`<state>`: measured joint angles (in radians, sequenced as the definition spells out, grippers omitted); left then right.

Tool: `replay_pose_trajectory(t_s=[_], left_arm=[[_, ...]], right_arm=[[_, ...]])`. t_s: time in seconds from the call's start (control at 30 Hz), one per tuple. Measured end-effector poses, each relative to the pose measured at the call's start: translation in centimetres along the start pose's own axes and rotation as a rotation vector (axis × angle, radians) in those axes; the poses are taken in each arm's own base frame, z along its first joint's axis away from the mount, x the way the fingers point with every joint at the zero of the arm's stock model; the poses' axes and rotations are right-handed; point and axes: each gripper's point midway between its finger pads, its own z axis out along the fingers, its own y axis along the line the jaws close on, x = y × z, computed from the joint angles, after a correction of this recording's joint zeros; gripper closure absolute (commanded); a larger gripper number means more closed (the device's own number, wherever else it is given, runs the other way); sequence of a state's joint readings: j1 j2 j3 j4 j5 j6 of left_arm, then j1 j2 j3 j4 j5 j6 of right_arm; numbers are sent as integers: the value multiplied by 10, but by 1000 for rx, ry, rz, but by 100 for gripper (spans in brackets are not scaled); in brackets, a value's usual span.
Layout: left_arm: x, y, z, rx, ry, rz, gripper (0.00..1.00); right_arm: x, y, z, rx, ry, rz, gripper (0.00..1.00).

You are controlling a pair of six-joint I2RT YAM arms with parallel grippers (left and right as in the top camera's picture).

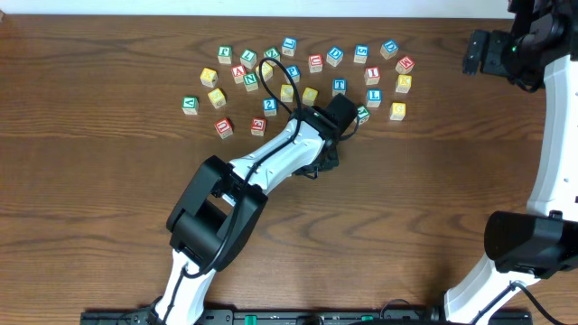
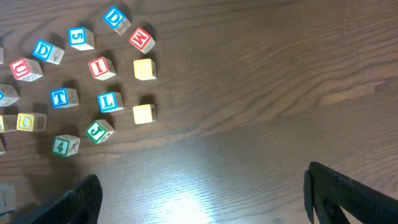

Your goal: Spell out ROBOT

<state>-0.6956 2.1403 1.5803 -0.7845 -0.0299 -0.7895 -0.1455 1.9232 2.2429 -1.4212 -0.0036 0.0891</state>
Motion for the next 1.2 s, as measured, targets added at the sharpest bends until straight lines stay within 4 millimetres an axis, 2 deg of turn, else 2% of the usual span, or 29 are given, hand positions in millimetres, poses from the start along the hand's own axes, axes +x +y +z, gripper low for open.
replay_pose_trajectory(t_s=[0.13,0.47,0.8,0.87,0.97,1.2], left_arm=[[4,5,0,-23,15,3,69],[13,18,-2,-76,49,20,69],[5,27,-2,-93,40,16,69],[4,28,-2,-94,40,15,68],[4,28,-2,-95,37,16,59],[4,28,-2,-98,35,18,56]], right_arm=[[0,0,0,0,0,0,1],[0,0,0,0,0,0,1],[0,0,0,0,0,0,1],[0,0,0,0,0,-3,1],[0,0,0,0,0,-3,1],[0,0,0,0,0,-3,1]])
